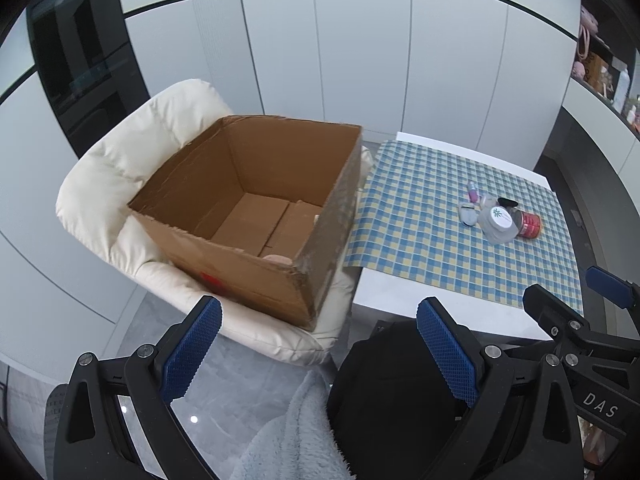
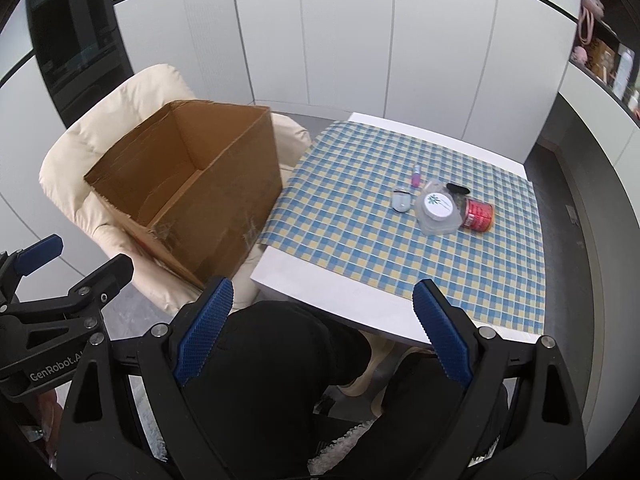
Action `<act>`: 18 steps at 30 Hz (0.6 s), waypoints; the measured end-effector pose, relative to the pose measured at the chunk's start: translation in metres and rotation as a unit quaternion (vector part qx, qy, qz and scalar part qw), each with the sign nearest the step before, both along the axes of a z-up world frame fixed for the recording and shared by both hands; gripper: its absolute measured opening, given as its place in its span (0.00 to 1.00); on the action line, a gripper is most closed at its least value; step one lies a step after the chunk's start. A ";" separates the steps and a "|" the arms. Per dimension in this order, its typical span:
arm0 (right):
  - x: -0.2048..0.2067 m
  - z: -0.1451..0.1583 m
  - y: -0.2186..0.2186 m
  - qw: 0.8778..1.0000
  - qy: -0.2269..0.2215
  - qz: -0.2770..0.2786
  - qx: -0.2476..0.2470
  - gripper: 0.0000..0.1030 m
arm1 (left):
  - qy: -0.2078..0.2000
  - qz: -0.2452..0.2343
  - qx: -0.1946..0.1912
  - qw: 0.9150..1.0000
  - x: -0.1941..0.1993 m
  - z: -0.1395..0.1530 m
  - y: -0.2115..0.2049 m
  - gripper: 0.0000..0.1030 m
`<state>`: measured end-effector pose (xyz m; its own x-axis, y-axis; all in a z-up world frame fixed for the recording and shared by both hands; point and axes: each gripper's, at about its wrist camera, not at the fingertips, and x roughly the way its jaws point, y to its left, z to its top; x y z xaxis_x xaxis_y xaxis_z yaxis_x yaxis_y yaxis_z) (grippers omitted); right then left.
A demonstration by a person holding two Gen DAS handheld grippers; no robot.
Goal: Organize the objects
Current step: 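Move both tools toward the red can and white compact on the tablecloth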
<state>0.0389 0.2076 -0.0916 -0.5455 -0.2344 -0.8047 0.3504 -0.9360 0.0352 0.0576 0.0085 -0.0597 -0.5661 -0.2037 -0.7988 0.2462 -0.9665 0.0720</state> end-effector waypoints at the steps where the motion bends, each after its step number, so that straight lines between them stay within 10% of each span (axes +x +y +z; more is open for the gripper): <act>1: -0.001 0.000 0.004 1.000 -0.001 -0.005 -0.001 0.91 | -0.001 -0.004 0.000 1.000 -0.002 -0.001 0.003 0.96; 18: -0.010 -0.011 0.051 0.998 -0.013 -0.064 -0.015 0.91 | -0.007 -0.049 -0.002 0.999 -0.024 -0.005 0.041 0.96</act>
<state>0.0285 0.2589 -0.1028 -0.5522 -0.1875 -0.8123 0.2262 -0.9715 0.0705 0.0336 0.0496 -0.0649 -0.5723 -0.1513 -0.8060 0.1492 -0.9856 0.0791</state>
